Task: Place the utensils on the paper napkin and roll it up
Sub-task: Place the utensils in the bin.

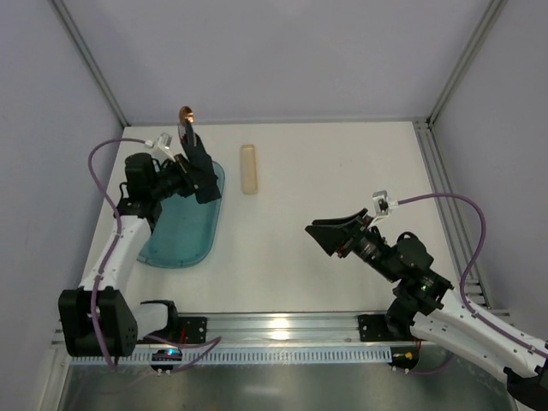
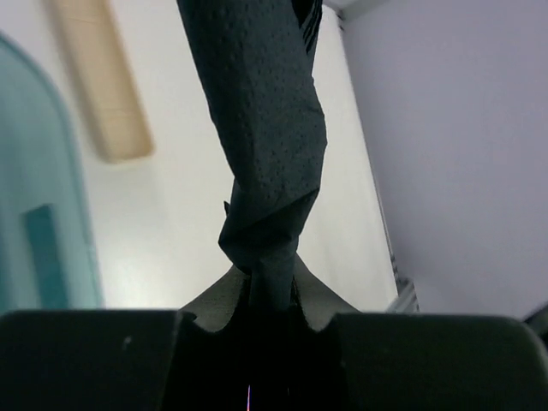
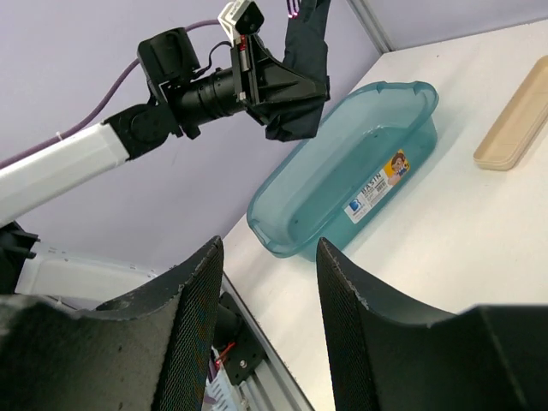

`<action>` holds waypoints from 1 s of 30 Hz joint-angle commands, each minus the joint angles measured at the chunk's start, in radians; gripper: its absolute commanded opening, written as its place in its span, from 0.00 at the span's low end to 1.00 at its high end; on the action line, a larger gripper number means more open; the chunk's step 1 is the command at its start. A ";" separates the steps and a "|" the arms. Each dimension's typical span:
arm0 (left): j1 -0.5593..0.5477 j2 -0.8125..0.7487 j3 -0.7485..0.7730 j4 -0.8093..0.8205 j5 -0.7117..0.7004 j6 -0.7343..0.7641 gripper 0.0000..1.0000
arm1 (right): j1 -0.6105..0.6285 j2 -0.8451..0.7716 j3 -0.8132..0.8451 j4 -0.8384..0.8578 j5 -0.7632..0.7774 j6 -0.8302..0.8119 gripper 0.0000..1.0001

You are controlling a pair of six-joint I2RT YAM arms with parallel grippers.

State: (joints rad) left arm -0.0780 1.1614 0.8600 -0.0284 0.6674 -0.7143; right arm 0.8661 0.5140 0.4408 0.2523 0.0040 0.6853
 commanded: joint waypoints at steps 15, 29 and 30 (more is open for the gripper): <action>0.307 0.307 0.062 -0.249 -0.015 0.070 0.00 | -0.009 -0.094 0.009 -0.091 0.039 -0.070 0.50; 0.305 0.460 0.030 -0.194 -0.083 0.042 0.00 | -0.013 -0.085 -0.002 -0.081 0.034 -0.076 0.50; 0.305 0.468 0.028 -0.188 -0.086 0.041 0.00 | -0.012 -0.086 -0.002 -0.079 0.031 -0.076 0.50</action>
State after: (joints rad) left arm 0.2268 1.6203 0.8837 -0.2836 0.5808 -0.6685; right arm 0.8597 0.4274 0.4408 0.1432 0.0284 0.6296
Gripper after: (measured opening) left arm 0.151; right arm 0.497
